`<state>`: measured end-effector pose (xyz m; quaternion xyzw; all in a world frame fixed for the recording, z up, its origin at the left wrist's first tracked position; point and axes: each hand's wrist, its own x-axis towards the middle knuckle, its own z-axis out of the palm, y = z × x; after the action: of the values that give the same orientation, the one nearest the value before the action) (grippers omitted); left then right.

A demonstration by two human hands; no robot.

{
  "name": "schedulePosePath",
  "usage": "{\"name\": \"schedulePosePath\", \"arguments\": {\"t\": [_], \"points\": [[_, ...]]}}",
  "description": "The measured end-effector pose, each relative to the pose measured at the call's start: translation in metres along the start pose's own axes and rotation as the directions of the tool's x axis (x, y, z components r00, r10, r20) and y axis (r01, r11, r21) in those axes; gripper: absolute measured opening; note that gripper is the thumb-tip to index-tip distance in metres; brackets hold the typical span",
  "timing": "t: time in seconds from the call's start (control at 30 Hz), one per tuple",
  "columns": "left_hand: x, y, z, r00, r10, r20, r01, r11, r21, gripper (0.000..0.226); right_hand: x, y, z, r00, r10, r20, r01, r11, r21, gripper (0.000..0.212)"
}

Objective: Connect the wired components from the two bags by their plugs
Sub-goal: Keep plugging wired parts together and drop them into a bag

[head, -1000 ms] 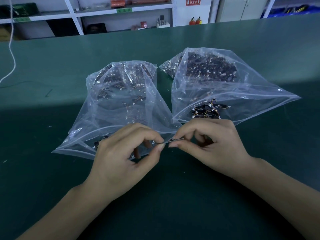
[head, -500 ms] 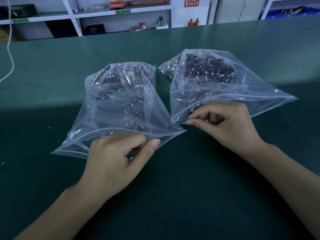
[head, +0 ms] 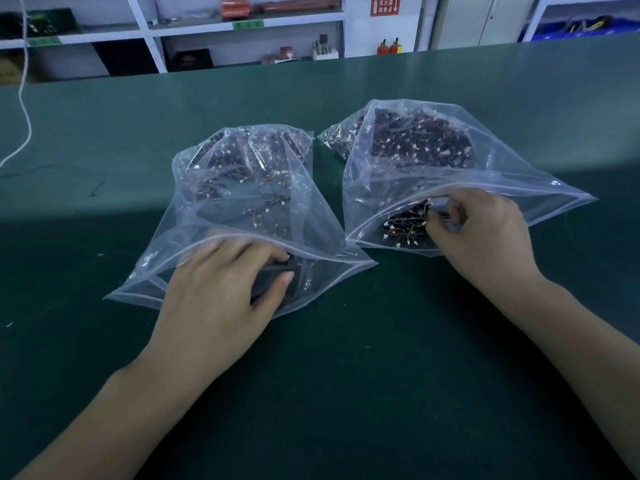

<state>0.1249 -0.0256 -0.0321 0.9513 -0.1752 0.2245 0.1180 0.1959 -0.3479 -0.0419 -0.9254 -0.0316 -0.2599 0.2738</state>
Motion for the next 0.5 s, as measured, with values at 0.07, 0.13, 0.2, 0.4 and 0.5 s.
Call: {"name": "schedulePosePath", "arguments": {"t": [0.07, 0.13, 0.2, 0.4, 0.5], "points": [[0.0, -0.002, -0.001, 0.997, -0.037, 0.067, 0.032, 0.997, 0.075, 0.024, 0.0, -0.008, -0.004, 0.999, 0.012, 0.043, -0.014, 0.999, 0.048, 0.034], [0.001, -0.002, -0.001, 0.991, -0.071, 0.111, 0.057, 0.991, 0.121, 0.028, -0.004, -0.014, -0.005, 0.998, 0.016, 0.065, -0.023, 0.993, 0.112, 0.033], [0.0, -0.003, -0.001, 0.985, -0.096, 0.146, 0.076, 0.988, 0.135, 0.031, -0.008, -0.016, -0.004, 0.998, 0.0, 0.068, -0.009, 0.99, 0.143, 0.011], [-0.001, -0.002, 0.001, 0.985, -0.056, 0.161, 0.047, 0.997, 0.063, 0.03, -0.014, -0.021, 0.0, 0.997, -0.06, 0.048, 0.048, 0.972, 0.229, 0.046], [-0.001, -0.002, -0.001, 0.998, -0.017, 0.064, 0.012, 0.997, 0.073, 0.018, -0.019, -0.027, 0.0, 0.994, -0.103, 0.042, 0.088, 0.96, 0.266, 0.048]]}}
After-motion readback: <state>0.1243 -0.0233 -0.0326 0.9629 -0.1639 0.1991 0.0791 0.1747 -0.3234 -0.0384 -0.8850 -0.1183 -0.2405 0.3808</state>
